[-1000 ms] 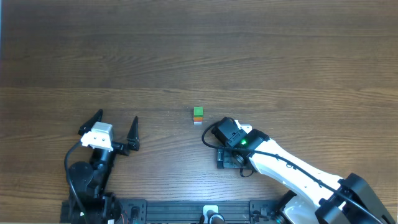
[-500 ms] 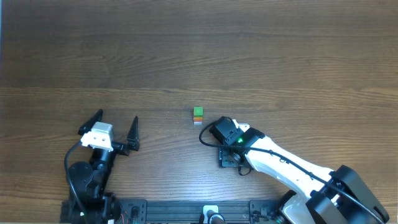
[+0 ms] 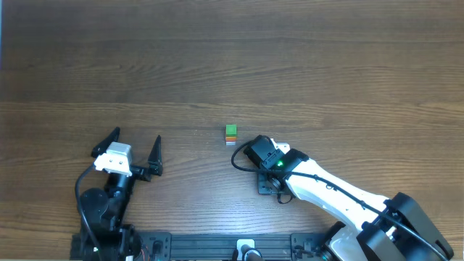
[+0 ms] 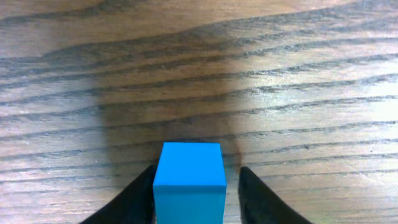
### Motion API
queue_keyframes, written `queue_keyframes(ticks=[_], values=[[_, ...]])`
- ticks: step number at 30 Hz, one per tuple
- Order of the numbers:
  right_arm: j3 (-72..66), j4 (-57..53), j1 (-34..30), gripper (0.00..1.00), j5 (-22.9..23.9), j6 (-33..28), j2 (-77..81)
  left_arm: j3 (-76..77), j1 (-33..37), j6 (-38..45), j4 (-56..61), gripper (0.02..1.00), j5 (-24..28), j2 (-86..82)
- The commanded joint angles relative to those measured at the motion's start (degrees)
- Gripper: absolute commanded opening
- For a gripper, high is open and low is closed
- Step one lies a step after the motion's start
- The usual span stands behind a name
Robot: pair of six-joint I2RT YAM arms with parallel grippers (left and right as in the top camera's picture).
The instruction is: Stack Cubes
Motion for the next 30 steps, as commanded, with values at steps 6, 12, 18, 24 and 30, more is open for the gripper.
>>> queue_keyframes(ticks=[6,12,18,24,30], values=[[0.07,0.26,-0.26,0.286,1.14,0.07,0.46,-0.35,-0.26,1.01,0.13,0.998,0.55,-0.46],[0.07,1.49,-0.26,0.194,1.11,0.07,0.46,-0.35,-0.26,1.01,0.13,1.0,0.55,-0.46],[2.01,0.55,-0.26,0.104,0.96,0.04,0.44,-0.35,-0.26,1.01,0.13,1.0,0.55,-0.46],[12.07,-6.95,-0.39,0.009,1.22,-2.05,0.46,-0.35,-0.26,1.01,0.13,1.0,0.55,-0.46],[26.51,-14.08,-0.37,0.012,3.39,-3.76,0.7,-0.35,-0.26,1.01,0.13,1.0,0.55,-0.46]])
